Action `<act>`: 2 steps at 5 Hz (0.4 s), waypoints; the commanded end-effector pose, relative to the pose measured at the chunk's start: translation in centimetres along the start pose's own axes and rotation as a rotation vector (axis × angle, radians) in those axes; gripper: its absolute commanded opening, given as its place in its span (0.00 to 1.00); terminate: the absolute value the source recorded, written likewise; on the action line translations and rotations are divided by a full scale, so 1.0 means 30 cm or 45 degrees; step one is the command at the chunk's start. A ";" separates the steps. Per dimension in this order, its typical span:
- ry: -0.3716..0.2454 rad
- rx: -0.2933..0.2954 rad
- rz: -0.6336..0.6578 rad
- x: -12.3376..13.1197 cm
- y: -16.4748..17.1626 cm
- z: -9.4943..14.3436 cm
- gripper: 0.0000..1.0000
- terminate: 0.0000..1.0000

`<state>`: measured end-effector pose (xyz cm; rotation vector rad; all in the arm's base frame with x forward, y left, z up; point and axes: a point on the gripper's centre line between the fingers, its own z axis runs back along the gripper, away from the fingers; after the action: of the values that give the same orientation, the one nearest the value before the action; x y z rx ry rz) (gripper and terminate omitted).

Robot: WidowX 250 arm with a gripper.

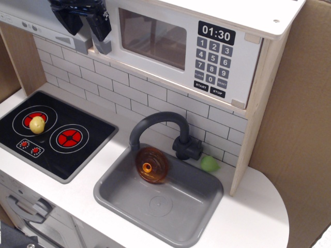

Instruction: Open microwave

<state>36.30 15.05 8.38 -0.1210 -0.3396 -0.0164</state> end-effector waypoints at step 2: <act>-0.125 -0.017 -0.113 0.077 0.006 0.042 0.00 0.00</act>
<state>37.79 14.83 8.56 -0.1513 -0.3996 -0.0853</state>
